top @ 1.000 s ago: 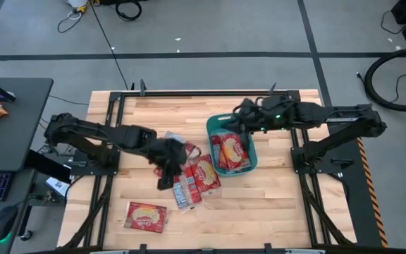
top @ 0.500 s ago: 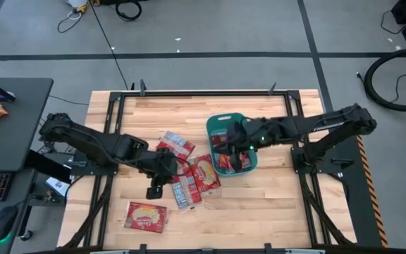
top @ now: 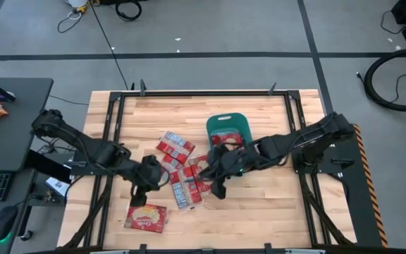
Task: Sort popcorn bags into baskets
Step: Put the red popcorn pack into the green bin
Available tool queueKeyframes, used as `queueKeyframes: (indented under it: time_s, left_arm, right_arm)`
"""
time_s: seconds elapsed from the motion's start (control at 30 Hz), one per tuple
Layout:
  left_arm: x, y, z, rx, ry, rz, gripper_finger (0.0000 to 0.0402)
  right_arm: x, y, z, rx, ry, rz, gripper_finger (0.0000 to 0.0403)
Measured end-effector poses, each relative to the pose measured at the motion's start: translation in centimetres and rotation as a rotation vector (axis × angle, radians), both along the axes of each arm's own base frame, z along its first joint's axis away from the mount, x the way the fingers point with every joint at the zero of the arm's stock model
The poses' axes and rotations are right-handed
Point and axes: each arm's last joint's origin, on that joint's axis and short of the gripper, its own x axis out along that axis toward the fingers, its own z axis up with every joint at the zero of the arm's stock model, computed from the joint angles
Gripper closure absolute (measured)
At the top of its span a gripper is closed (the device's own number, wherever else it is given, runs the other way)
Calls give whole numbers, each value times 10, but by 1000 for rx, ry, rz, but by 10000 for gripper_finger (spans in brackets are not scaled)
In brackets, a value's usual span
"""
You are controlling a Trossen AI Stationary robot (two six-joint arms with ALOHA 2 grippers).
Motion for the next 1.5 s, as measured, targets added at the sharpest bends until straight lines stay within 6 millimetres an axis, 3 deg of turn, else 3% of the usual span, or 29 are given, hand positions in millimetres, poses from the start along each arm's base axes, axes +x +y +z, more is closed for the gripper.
queueKeyframes:
  time_s: [0.27, 0.43, 0.67, 0.9, 1.17, 1.5]
  left_arm:
    - [-17, -35, -27, -72, -60, -49, 374]
    - [-32, -43, -44, -121, -89, -8, 374]
    - [-48, -51, -75, -151, 37, 80, 372]
    - [-58, -66, -94, -124, 121, 68, 295]
    - [-62, -86, -124, -54, 261, 5, 187]
    - [-84, -120, -138, 17, 240, -66, 194]
  right_arm:
    - [33, 21, -9, -15, 66, 10, 385]
    - [40, 29, -21, 32, 96, -21, 385]
    - [45, 36, -42, 31, 174, -49, 385]
    - [57, 41, -69, 46, 234, -63, 385]
    - [58, 41, -67, 60, 218, -81, 385]
    - [57, 42, -65, 100, 212, -96, 385]
